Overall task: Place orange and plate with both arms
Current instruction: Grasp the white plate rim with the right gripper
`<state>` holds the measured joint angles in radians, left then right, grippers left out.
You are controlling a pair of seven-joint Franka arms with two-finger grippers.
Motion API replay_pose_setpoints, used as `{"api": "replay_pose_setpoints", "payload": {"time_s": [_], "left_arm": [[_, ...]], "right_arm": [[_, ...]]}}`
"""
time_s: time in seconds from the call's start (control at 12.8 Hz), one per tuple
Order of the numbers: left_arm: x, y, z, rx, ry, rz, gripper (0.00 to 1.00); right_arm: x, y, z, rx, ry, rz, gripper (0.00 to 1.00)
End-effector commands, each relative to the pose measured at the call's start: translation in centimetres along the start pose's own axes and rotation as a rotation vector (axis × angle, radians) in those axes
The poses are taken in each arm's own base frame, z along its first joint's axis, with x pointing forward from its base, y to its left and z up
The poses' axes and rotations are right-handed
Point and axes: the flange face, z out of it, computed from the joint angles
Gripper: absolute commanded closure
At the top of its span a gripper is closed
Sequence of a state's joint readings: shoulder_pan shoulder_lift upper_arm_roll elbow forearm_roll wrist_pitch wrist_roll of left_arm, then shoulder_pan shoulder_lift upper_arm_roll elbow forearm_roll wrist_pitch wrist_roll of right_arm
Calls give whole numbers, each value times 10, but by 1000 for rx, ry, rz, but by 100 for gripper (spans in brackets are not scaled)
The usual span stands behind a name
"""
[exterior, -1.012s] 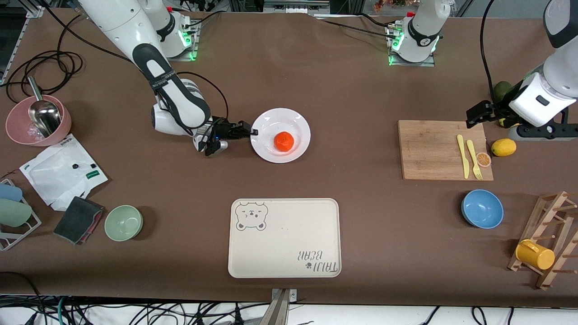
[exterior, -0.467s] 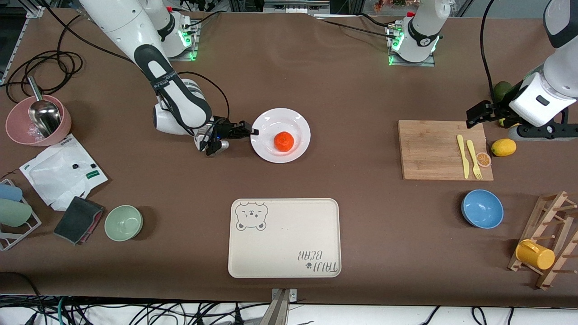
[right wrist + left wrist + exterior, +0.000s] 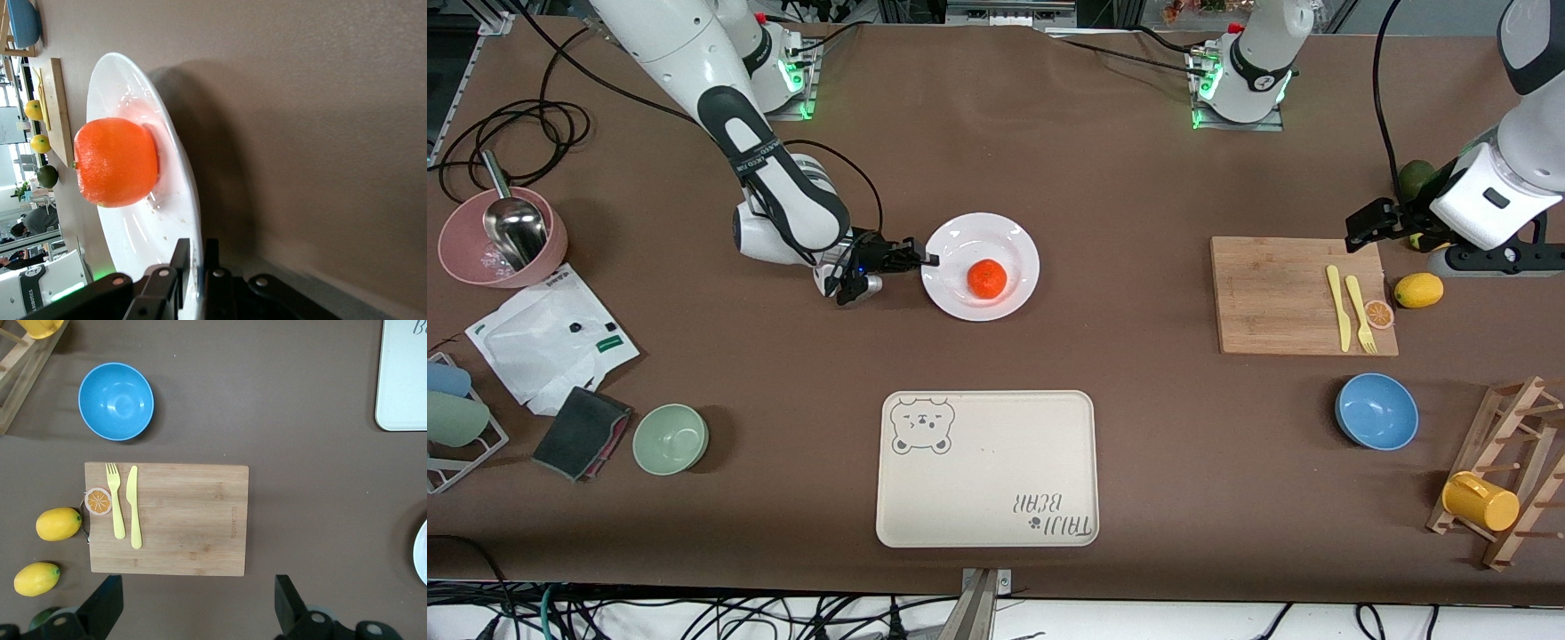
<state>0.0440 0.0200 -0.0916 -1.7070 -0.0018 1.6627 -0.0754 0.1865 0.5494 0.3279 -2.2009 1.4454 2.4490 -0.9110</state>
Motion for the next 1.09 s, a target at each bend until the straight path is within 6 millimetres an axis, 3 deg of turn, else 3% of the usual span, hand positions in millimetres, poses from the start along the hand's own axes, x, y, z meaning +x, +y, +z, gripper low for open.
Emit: {"api": "replay_pose_setpoints", "payload": {"time_s": [0.0,0.31,0.62,1.01], "left_arm": [[2,-2,-6,-19,-8,-7,0],[2,-2,-6,-19,-8,-7,0],[2,-2,-6,-19,-9,-7,0],[2,-2,-7,-19,-9,-7,0]], "right_arm": [[3,-2,6,6,17,-8,100],[7,-4,4,14,23,-11,100],[35,-18,-2,68,55,-17,100],[83,-22,-30,240,75,22,100]]}}
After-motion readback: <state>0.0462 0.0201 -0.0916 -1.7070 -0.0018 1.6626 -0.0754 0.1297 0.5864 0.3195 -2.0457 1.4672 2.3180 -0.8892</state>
